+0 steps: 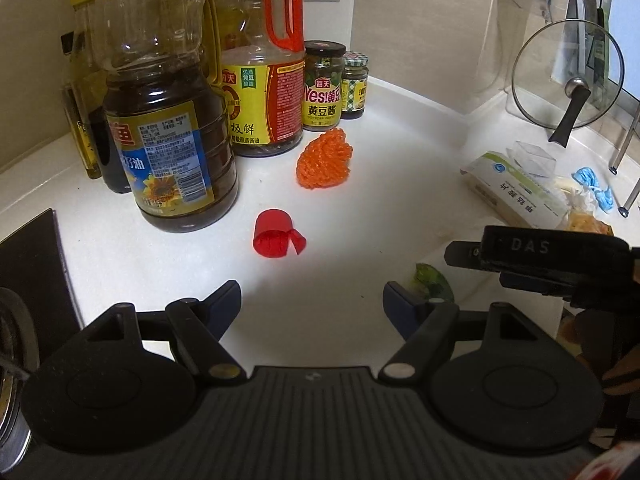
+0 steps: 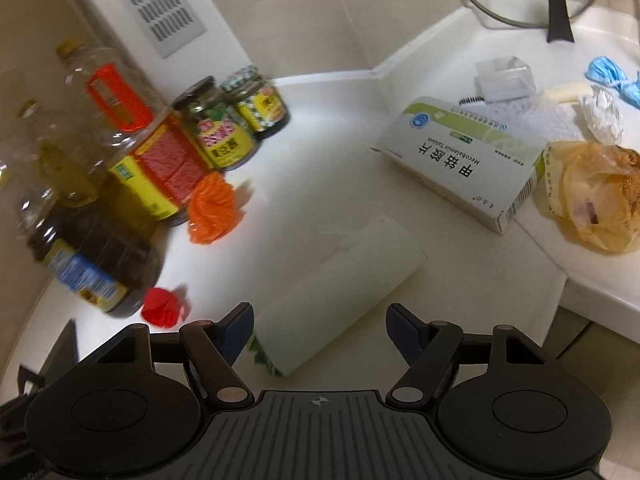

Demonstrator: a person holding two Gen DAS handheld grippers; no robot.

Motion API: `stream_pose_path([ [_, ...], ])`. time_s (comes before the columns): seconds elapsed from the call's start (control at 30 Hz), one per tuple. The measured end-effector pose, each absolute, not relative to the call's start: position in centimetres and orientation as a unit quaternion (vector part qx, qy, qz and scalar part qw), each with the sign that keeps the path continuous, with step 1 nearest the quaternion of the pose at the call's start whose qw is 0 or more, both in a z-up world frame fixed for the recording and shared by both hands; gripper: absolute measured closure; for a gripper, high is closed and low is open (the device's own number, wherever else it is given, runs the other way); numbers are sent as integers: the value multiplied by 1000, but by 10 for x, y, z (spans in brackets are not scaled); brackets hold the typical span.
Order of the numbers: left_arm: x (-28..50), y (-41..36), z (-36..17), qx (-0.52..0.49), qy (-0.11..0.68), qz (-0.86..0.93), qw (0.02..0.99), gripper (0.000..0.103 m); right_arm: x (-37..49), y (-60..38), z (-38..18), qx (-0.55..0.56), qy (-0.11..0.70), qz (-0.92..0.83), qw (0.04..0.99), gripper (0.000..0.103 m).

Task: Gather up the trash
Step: 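Move left gripper toward the red cup while right gripper approaches the white paper roll, then close left gripper on the red cup while right gripper grasps the white paper roll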

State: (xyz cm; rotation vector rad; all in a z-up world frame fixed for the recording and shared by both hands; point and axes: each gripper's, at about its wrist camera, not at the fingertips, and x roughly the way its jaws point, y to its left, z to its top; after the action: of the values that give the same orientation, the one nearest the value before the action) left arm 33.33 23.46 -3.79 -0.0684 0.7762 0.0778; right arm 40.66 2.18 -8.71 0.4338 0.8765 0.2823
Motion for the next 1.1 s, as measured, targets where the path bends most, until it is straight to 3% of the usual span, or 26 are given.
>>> stream_pose_path([
  [0.17,343,240,-42,-35,381,31,923,27,422,27,-91,201,420,115,877,31],
  [0.27,348,241,-44,-33,381,29,924,27,429,34,-92,171,412,111,888,42],
  [0.4,356,244,-46,-35,382,30,923,27,440,44,-93,126,395,120,902,48],
  [0.53,363,247,-47,-37,383,31,922,27,448,48,-94,118,398,129,901,50],
  [0.67,370,249,-48,-39,385,27,922,35,446,51,-95,115,397,142,899,56],
  [1.1,381,254,-50,-34,379,46,924,35,439,52,-91,106,366,174,908,67],
])
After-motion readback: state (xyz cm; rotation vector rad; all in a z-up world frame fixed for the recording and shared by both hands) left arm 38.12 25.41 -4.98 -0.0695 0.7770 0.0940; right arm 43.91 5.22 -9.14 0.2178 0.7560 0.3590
